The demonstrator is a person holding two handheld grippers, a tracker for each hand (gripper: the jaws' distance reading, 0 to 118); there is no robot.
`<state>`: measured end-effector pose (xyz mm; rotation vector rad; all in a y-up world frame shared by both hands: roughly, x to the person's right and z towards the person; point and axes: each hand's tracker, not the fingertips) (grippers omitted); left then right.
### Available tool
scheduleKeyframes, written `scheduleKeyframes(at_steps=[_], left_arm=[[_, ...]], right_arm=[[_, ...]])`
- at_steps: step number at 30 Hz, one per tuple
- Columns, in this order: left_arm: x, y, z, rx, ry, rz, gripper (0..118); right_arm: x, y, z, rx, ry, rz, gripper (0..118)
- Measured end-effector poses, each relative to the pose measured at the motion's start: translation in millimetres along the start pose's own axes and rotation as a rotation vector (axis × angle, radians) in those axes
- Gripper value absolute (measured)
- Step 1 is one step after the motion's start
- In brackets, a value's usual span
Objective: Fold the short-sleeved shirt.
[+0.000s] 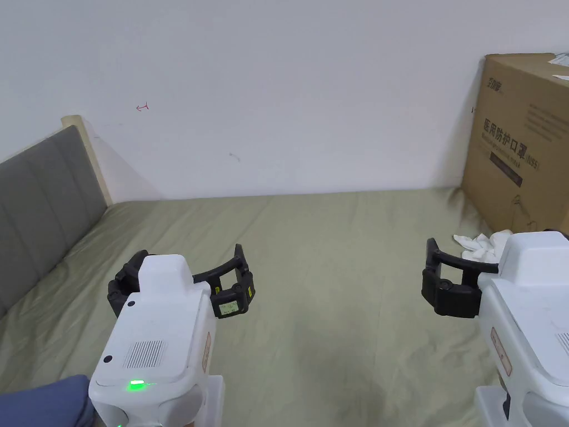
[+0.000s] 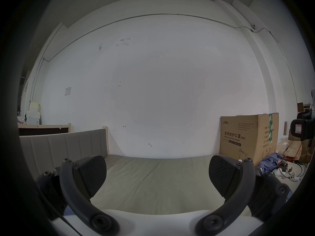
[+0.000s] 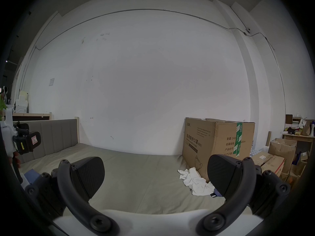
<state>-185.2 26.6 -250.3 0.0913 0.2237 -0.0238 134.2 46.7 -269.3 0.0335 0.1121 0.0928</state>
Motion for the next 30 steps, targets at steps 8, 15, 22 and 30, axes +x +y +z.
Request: scheduleKeyframes(at_steps=[8,15,22,30], left_arm=[[0.6,-0.7,1.2,-0.003,-0.005,-0.002,118],[0.0,-0.7,1.9,-0.002,-0.015,0.007,118],[-1.5,0.9,3.3,-0.004,-0.021,0.009,118],[-1.7,0.0,3.3,-0.007,-0.023,0.013,118]], right_arm=[[-2.8,1.7,0.3,-0.001,-0.007,-0.009,118],[-5.8,-0.9,-5.9,-0.128,-0.099,-0.137,118],[-5.1,4.1,-14.3,-0.453,-0.157,-0.241,118],[-6.0,8.1,-23.2,-0.653,-0.168,-0.21,116]])
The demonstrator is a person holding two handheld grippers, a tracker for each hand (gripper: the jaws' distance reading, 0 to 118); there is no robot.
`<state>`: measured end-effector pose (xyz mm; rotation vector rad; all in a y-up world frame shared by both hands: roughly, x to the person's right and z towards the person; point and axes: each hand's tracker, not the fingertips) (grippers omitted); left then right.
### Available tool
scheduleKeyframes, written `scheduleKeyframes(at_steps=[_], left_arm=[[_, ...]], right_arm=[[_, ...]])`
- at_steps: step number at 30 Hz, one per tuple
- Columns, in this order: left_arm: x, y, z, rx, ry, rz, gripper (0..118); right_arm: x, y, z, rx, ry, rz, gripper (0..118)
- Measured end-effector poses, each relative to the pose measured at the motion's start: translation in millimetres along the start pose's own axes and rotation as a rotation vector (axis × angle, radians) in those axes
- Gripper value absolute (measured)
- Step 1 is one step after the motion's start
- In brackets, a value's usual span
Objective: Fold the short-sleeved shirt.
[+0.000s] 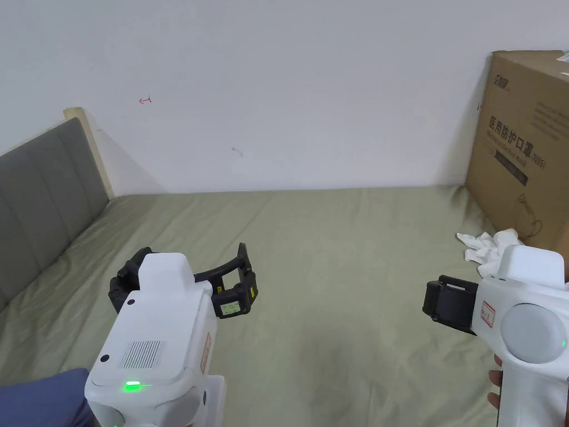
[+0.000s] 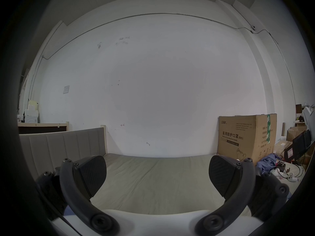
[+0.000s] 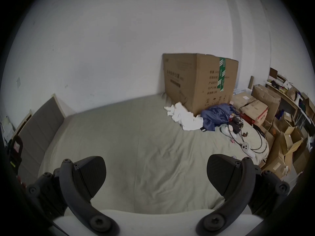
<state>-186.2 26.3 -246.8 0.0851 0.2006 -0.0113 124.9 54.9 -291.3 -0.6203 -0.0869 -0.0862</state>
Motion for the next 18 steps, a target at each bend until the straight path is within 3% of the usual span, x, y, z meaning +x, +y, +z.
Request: scheduleKeyframes(at_steps=[5,8,13,18], left_arm=[[-0.1,-0.5,0.0,0.001,0.004,0.005,118],[-0.4,0.1,0.3,0.004,0.001,0.003,118],[-1.0,0.3,0.1,0.005,0.003,0.017,118],[-0.5,0.2,0.2,0.004,-0.003,0.018,118]], right_arm=[[3.2,-3.3,0.4,-0.014,-0.002,-0.065,116],[6.4,-3.5,2.7,0.0,0.031,-0.04,116],[7.3,-1.8,9.6,0.031,0.073,-0.068,115],[10.1,2.9,5.1,0.018,0.049,-0.073,115]])
